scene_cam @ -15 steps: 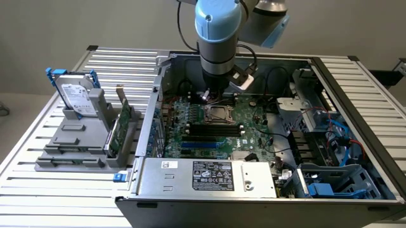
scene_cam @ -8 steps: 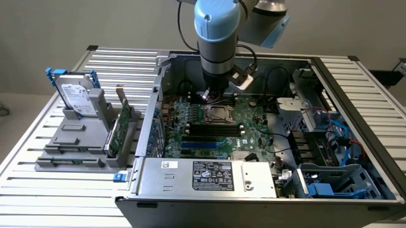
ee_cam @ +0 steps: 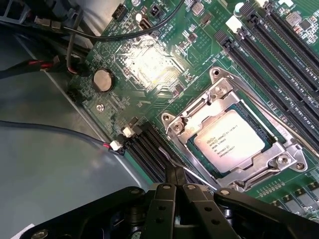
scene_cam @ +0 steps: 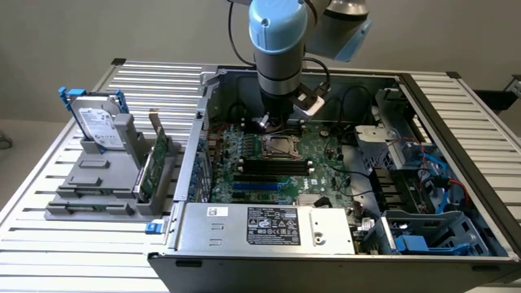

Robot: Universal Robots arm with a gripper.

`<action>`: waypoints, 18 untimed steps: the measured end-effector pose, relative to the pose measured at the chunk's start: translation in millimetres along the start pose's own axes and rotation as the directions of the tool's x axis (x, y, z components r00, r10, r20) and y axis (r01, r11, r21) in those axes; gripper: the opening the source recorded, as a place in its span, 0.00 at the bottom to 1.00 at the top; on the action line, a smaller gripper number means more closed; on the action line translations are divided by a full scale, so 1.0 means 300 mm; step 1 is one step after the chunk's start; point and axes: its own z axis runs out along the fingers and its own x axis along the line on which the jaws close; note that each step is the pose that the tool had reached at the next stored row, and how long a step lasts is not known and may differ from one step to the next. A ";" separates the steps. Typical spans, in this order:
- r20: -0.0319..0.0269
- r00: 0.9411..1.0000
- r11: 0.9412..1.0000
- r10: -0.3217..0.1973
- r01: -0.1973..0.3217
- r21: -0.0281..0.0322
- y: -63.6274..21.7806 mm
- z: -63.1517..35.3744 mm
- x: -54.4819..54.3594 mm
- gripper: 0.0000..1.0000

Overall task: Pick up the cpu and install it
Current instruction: 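Install the first cpu locking lever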

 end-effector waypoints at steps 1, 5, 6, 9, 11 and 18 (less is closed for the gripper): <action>0.000 1.000 1.000 0.001 -0.001 -0.001 0.000 0.001 0.000 0.11; 0.004 1.000 1.000 0.002 -0.002 -0.005 0.002 0.002 0.000 0.11; 0.005 1.000 1.000 0.003 -0.003 -0.007 0.002 0.003 0.000 0.11; 0.008 1.000 1.000 0.004 -0.004 -0.010 0.002 0.004 0.000 0.11; 0.009 1.000 1.000 0.006 -0.006 -0.012 0.003 0.005 0.000 0.11; 0.013 1.000 1.000 0.011 -0.010 -0.019 0.005 0.010 0.000 0.11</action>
